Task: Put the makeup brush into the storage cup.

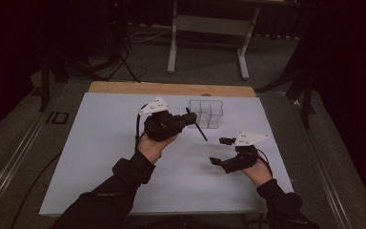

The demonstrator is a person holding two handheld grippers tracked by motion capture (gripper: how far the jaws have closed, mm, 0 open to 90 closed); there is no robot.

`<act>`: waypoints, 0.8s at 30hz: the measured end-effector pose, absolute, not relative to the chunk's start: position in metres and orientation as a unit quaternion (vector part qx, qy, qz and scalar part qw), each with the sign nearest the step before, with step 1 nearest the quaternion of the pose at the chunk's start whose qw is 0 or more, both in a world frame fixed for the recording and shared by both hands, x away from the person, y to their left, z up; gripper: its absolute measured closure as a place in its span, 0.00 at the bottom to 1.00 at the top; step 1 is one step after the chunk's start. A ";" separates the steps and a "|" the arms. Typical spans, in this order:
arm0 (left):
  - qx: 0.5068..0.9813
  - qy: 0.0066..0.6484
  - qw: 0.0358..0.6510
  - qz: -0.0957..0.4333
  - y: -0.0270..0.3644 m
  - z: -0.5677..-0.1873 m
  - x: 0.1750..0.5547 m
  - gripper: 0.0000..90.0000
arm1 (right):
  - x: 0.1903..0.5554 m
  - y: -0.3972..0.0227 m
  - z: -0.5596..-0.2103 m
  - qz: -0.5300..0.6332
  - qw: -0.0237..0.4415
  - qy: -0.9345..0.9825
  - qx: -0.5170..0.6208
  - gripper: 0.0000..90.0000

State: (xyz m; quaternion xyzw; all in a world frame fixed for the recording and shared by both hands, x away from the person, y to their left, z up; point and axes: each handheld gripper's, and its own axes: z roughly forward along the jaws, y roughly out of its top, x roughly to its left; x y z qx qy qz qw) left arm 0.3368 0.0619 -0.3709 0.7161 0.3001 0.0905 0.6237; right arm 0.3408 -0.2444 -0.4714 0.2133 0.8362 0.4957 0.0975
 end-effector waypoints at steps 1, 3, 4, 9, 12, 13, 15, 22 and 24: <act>0.718 0.302 0.620 0.096 0.063 -0.368 0.337 0.96 | 0.340 -0.245 -0.469 0.499 0.097 0.834 0.215 0.15; 0.717 0.304 0.619 0.106 0.067 -0.363 0.338 0.96 | 0.334 -0.248 -0.464 0.513 0.098 0.823 0.223 0.15; 0.716 0.304 0.619 0.107 0.068 -0.361 0.338 0.96 | 0.332 -0.248 -0.462 0.518 0.097 0.819 0.225 0.15; 0.719 0.302 0.614 0.119 0.072 -0.353 0.342 0.96 | 0.315 -0.250 -0.449 0.546 0.102 0.803 0.216 0.15; 0.719 0.305 0.614 0.117 0.073 -0.350 0.344 0.96 | 0.307 -0.252 -0.444 0.561 0.107 0.793 0.213 0.15; 0.719 0.305 0.612 0.123 0.073 -0.349 0.344 0.96 | 0.305 -0.253 -0.443 0.563 0.109 0.791 0.213 0.15; 0.723 0.304 0.607 0.127 0.073 -0.346 0.346 0.96 | 0.301 -0.255 -0.441 0.574 0.112 0.783 0.213 0.15; 0.727 0.311 0.598 0.132 0.072 -0.341 0.358 0.96 | 0.300 -0.259 -0.442 0.590 0.103 0.770 0.221 0.15; 0.728 0.311 0.595 0.138 0.070 -0.339 0.361 0.96 | 0.300 -0.261 -0.443 0.588 0.109 0.769 0.223 0.15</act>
